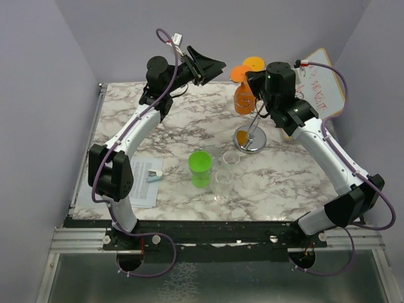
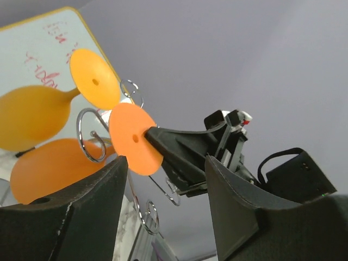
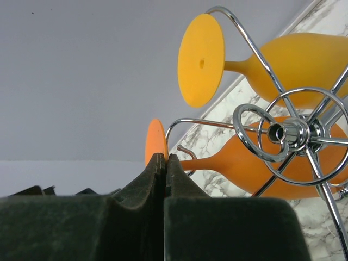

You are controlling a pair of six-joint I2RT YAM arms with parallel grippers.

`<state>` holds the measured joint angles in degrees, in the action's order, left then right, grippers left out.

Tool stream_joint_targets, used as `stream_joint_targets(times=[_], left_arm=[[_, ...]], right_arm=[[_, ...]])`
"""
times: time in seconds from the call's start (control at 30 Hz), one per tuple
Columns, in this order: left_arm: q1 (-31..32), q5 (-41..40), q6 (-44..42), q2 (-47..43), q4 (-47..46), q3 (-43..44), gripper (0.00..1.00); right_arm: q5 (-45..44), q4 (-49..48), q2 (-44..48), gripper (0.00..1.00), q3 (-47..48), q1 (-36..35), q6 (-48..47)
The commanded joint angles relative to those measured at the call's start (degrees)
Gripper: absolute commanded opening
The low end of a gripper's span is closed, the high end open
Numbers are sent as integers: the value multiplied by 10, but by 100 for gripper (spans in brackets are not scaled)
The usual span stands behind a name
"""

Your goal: Place the wine glass upside down on the wine glass rack

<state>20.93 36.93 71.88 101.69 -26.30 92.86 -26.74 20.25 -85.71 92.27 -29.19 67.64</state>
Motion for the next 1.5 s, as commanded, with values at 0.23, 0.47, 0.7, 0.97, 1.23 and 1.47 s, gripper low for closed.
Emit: stream_joint_targets(times=[0.23, 0.47, 0.7, 0.97, 1.23, 1.47], left_arm=[[14, -8, 2, 39, 52, 36, 59], [6, -32, -37, 34, 88, 36, 59], [0, -59, -98, 29, 167, 53, 60], [-5, -80, -129, 14, 206, 46, 60], [-11, -90, -146, 5, 224, 39, 60], [-16, -90, -153, -5, 231, 29, 62]], right_arm=[[-28, -119, -7, 1, -21, 3, -82], [1, -152, -17, 1, -22, 4, -100], [38, -160, -33, 1, -13, 4, -101], [59, -147, -45, 1, -2, 4, -86], [88, -126, -51, 2, 5, 10, -70], [115, -120, -54, 4, 5, 12, -60]])
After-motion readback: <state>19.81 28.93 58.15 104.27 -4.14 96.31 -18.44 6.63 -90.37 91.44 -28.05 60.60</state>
